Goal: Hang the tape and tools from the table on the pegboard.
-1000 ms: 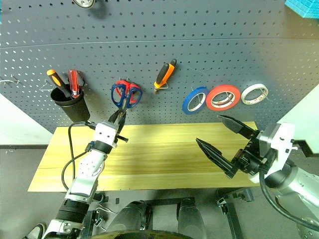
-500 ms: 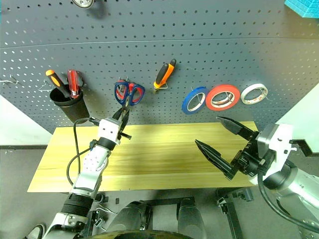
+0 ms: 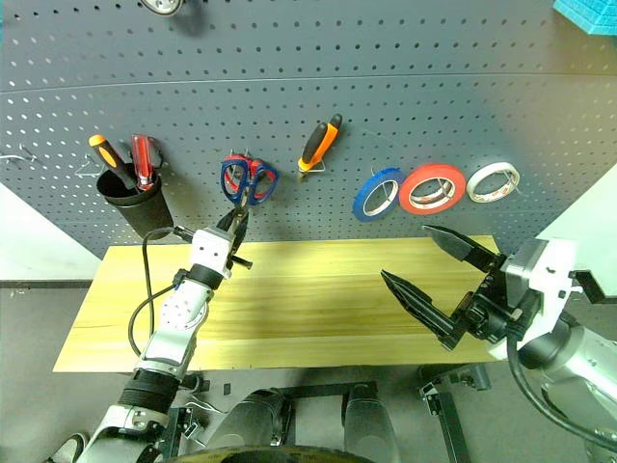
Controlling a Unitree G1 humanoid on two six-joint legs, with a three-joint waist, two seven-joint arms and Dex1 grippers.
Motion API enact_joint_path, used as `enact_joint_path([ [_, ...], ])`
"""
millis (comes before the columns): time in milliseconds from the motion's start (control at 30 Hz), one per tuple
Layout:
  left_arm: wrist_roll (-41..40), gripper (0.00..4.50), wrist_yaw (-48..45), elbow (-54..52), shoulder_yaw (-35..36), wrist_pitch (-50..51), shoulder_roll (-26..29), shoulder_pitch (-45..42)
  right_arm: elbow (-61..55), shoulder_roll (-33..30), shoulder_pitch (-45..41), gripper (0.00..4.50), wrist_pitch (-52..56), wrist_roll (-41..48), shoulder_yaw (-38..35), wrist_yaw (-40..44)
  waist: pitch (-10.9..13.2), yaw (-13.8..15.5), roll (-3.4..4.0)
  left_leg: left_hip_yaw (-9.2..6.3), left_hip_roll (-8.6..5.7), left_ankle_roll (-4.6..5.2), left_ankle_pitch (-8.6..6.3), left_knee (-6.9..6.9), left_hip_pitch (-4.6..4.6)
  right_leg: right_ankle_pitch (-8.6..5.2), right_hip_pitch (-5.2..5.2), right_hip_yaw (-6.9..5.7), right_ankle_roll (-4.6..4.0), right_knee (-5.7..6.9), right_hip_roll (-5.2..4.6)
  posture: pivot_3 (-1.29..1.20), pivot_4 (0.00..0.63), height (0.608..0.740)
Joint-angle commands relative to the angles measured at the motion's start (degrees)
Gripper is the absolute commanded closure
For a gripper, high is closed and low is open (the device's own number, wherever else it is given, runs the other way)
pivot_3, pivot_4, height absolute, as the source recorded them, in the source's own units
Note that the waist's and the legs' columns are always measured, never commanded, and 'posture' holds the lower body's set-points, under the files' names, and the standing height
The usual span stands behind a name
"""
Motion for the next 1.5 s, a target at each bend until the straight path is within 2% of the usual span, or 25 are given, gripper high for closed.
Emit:
enact_joint_path([
  [33, 0.6, 3.97, 2.0, 3.4, 1.3, -3.1, 0.7, -3.2, -2.4, -1.2, 0.3, 0.00, -0.4, 2.6, -2.7, -0.1, 0.0, 0.0, -0.03, 0.00, 0.00, 0.00, 0.00, 0.00, -0.01, 0.00, 0.00, 0.00, 0.00, 0.00, 0.00, -0.08, 0.131, 0.720],
  [233, 1.0, 3.97, 4.1, 8.7, 1.6, -3.5, 0.7, -6.1, -2.6, -2.0, 0.8, 0.00, -0.4, 3.4, -3.7, -0.5, 0.0, -0.1, -0.04, 0.00, 0.00, 0.10, -0.06, -0.02, -0.12, 0.00, -0.01, 0.00, 0.02, -0.22, 0.00, -0.08, 0.131, 0.720],
  [333, 0.3, 3.97, 3.3, 7.8, 1.2, -2.3, 0.4, -4.6, -2.8, -2.2, 0.6, 0.00, -0.6, 3.5, -4.1, -0.8, 0.0, 0.0, -0.04, 0.00, -0.01, 0.14, -0.09, -0.03, -0.25, 0.00, -0.10, -0.01, 0.03, -0.31, -0.01, -0.08, 0.129, 0.720],
  [400, -0.3, 3.25, 2.6, 6.8, 1.3, -1.9, 0.5, -3.4, -2.8, -2.3, 0.5, 0.00, -0.7, 3.4, -4.0, -0.9, 0.0, -0.1, -0.03, -0.01, -0.01, 0.17, -0.10, -0.03, -0.30, 0.02, -0.12, -0.01, 0.05, -0.39, -0.01, -0.08, 0.125, 0.720],
  [500, -1.2, 2.41, 1.2, 5.1, 1.2, 0.2, 0.5, -1.8, -2.6, -2.3, 0.3, 0.00, -0.8, 3.0, -3.6, -0.9, 0.0, 0.0, -0.02, 0.00, -0.01, 0.21, -0.13, -0.03, -0.33, 0.03, -0.12, -0.01, 0.07, -0.46, -0.02, -0.07, 0.123, 0.720],
  [700, -1.8, 0.43, 0.4, -0.6, 1.0, 9.0, 0.0, 3.5, -2.5, -1.9, 0.2, 0.00, -1.0, 2.3, -3.0, -0.8, 0.0, 0.0, -0.02, -0.01, -0.01, 0.23, -0.14, -0.03, -0.38, 0.04, -0.13, -0.01, 0.09, -0.50, -0.02, -0.06, 0.119, 0.720],
  [833, -4.3, 0.43, -3.6, -8.2, 2.0, 19.2, 1.9, 10.9, -2.7, -1.3, 0.6, 0.00, -1.2, 1.7, -2.5, -0.7, 0.0, -0.2, 0.06, 0.00, 0.00, 0.25, -0.16, -0.04, -0.39, 0.04, -0.16, 0.00, 0.09, -0.52, -0.04, -0.05, 0.118, 0.720],
  [933, -7.6, 0.43, -3.7, -13.2, 5.7, 30.4, 2.6, 12.2, -2.8, -1.0, 0.9, 0.00, -1.4, 1.6, -2.6, -0.6, 0.0, 0.1, 0.06, -0.02, 0.02, 0.25, -0.16, -0.05, -0.42, 0.04, -0.18, -0.01, 0.09, -0.52, -0.04, -0.04, 0.121, 0.720],
  [1067, -12.5, 0.43, 1.0, -18.4, 13.0, 51.3, 1.0, 8.5, -2.5, -0.9, 1.2, 0.00, -1.5, 1.5, -2.6, 0.0, 0.0, 0.7, 0.05, -0.07, 0.00, 0.24, -0.16, 0.05, -0.46, 0.04, -0.14, -0.10, 0.10, -0.52, -0.01, -0.03, 0.124, 0.720],
  [1200, -16.1, 0.43, 6.2, -22.9, 19.2, 66.7, -1.8, 3.5, -1.9, -0.9, 1.2, 0.00, -1.4, 1.1, -2.2, 0.6, 0.0, 1.5, 0.05, -0.05, -0.01, 0.24, -0.16, 0.07, -0.47, 0.05, -0.15, -0.09, 0.14, -0.55, -0.01, -0.02, 0.126, 0.720],
  [1333, -18.8, 0.43, 12.1, -23.8, 26.8, 78.0, -4.7, -1.4, -1.1, -1.2, 0.7, 0.00, -1.1, 0.9, -2.0, 1.2, 0.0, 1.6, 0.02, -0.06, -0.02, 0.23, -0.16, 0.07, -0.57, 0.05, -0.26, -0.09, 0.14, -0.54, 0.00, -0.01, 0.132, 0.720],
  [1500, -20.4, 0.43, 14.2, -24.0, 30.9, 86.4, -5.7, -2.3, -0.4, -1.9, 0.4, 0.00, -0.7, 1.1, -2.3, 1.8, 0.0, 1.6, -0.07, -0.04, -0.04, 0.23, -0.16, 0.06, -0.58, 0.05, -0.27, -0.09, 0.14, -0.55, -0.01, -0.01, 0.140, 0.720],
])
